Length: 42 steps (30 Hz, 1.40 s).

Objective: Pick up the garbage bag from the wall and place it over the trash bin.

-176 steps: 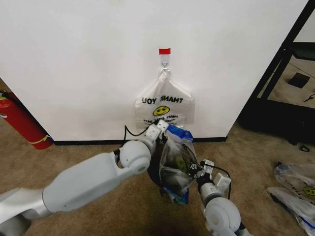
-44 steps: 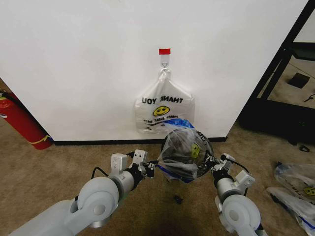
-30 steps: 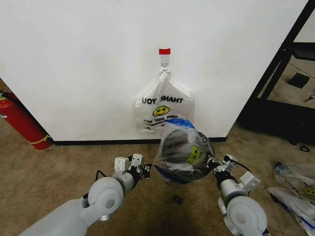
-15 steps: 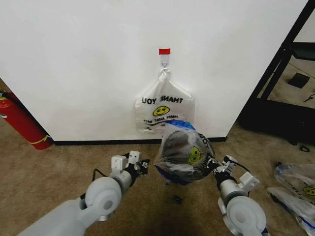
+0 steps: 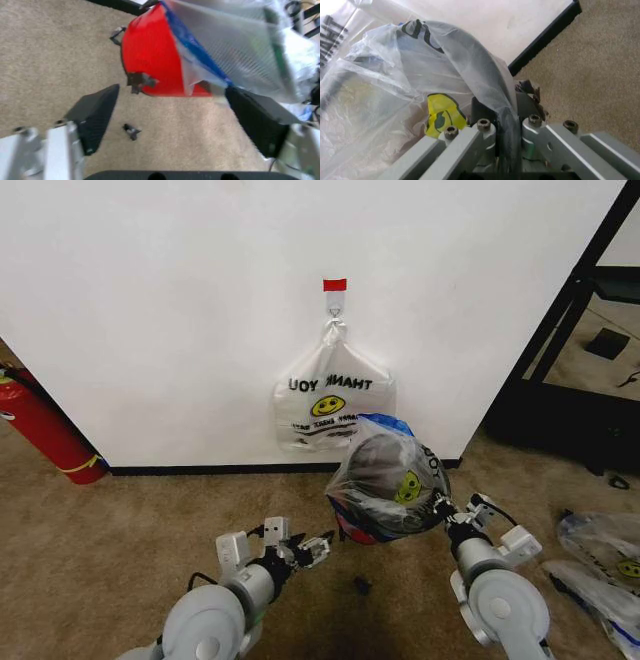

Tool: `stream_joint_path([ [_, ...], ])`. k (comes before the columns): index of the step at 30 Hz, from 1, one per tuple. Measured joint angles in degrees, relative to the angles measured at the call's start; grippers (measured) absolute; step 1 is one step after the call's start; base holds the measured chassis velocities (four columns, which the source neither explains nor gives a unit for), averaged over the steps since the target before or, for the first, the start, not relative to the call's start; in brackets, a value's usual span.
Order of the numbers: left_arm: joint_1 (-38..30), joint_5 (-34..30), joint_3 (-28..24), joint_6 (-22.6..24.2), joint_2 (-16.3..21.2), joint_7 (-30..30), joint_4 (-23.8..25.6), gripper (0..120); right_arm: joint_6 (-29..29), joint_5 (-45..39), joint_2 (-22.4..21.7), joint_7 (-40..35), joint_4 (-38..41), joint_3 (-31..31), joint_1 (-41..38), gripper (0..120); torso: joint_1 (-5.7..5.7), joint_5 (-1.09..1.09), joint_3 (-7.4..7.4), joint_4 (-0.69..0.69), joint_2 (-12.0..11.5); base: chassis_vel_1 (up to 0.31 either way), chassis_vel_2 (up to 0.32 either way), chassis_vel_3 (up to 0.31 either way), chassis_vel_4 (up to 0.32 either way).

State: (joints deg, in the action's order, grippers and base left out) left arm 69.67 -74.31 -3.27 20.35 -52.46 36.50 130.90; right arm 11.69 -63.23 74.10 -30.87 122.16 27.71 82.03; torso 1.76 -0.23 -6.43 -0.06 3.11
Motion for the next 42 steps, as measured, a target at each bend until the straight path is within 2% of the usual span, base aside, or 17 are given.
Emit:
stream_joint_path([
  [2, -0.1, -0.03, -0.1, -0.02, -0.15, -0.02, -0.02, 90, 0.0, 0.02, 0.0, 0.0, 0.0, 0.0, 0.02, 0, 0.0, 0.0, 0.0, 0.0, 0.0, 0.0, 0.0, 0.0, 0.0],
  [3, -0.64, -0.24, -0.59, -0.2, -0.85, -0.18, -0.06, 97, 0.0, 0.15, 0.03, 0.0, 0.01, 0.01, 0.1, 0, 0.0, 0.0, 0.0, 0.0, 0.0, 0.0, 0.0, 0.0, 0.0],
  [6, -1.39, -0.3, -1.44, -0.25, -1.64, -0.35, -0.63, 100, 0.0, 0.3, 0.08, 0.01, 0.09, 0.02, 0.2, 0, 0.0, 0.0, 0.0, 0.0, 0.0, 0.0, 0.0, 0.0, 0.0],
  [18, -5.4, -0.56, -3.42, 0.84, -4.13, -0.34, -4.89, 100, 0.01, 0.45, 0.46, 0.09, 0.33, 0.03, 0.35, 0, 0.0, 0.0, 0.0, 0.0, 0.0, 0.0, 0.0, 0.0, 0.0],
  [31, -7.14, -0.53, -4.03, 1.98, -4.63, -1.63, -7.8, 100, 0.01, 0.99, 0.52, 0.11, 0.49, -0.28, 0.46, 0, 0.0, 0.0, 0.0, 0.0, 0.0, 0.0, 0.0, 0.0, 0.0],
  [39, -7.25, -0.2, -4.11, 2.33, -5.46, -3.85, -8.27, 83, 0.02, 0.99, 0.57, -0.05, 0.71, -0.4, 0.47, 0, 0.0, 0.0, 0.0, 0.0, 0.0, 0.0, 0.0, 0.0, 0.0],
  [40, -7.28, -0.06, -4.16, 2.02, -5.7, -3.97, -8.45, 74, 0.02, 0.99, 0.59, -0.06, 0.71, -0.38, 0.51, 0, 0.0, 0.0, 0.0, 0.0, 0.0, 0.0, 0.0, 0.0, 0.0],
  [42, -7.39, 0.28, -4.3, 1.66, -6.09, -4.33, -8.75, 64, 0.02, 0.99, 0.64, -0.06, 0.71, -0.35, 0.67, 0, 0.0, 0.0, 0.0, 0.0, 0.0, 0.0, 0.0, 0.0, 0.0],
])
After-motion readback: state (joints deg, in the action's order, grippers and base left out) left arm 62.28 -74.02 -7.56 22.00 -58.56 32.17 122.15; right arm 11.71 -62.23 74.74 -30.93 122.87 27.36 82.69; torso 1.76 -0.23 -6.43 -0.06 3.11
